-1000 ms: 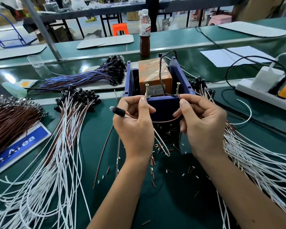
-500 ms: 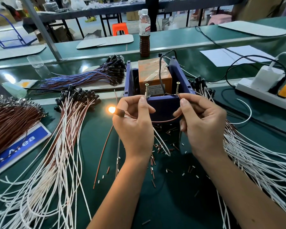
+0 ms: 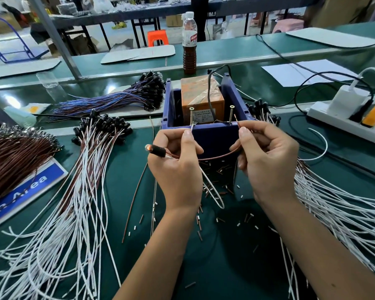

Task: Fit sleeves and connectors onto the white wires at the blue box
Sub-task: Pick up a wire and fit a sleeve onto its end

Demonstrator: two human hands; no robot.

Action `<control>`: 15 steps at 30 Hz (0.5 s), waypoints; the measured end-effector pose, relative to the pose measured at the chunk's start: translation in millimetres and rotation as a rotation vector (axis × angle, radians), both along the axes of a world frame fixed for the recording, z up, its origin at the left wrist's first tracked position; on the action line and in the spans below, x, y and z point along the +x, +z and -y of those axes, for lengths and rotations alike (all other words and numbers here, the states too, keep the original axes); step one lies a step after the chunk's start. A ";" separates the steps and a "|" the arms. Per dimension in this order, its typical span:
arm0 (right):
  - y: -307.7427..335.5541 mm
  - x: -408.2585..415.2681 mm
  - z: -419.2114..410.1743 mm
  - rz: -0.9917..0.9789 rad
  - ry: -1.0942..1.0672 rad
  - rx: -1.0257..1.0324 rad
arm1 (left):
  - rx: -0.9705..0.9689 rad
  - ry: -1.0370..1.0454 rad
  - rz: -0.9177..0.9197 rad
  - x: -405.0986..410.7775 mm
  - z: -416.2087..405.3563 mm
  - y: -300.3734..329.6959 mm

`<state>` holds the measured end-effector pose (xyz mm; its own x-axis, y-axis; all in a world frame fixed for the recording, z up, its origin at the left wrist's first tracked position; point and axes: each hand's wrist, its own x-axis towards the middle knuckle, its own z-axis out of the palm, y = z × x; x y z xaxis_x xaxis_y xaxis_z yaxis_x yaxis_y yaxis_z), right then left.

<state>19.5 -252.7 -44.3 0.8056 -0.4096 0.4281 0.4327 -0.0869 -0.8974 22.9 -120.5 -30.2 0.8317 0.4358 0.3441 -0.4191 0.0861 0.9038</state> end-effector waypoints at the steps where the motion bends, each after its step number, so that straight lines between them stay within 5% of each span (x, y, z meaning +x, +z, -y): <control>1: 2.5 -1.6 3.5 -0.008 -0.013 -0.006 | 0.001 -0.037 0.002 -2.2 1.9 2.3; 6: 24.1 -14.2 46.3 -0.090 0.000 0.013 | -0.054 -0.281 0.012 -10.2 27.7 22.1; 10: 65.9 -36.3 105.9 -0.004 -0.236 -0.042 | -0.100 -0.444 -0.025 -4.3 56.0 46.4; 15: 111.5 -47.4 146.1 0.029 -0.213 -0.494 | 0.062 -0.589 -0.047 12.7 102.6 77.0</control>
<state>-28.0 -398.7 67.1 0.7116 -0.3066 0.6321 0.3833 -0.5845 -0.7151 35.6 -223.1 46.7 0.9422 -0.1235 0.3114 -0.2764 0.2386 0.9310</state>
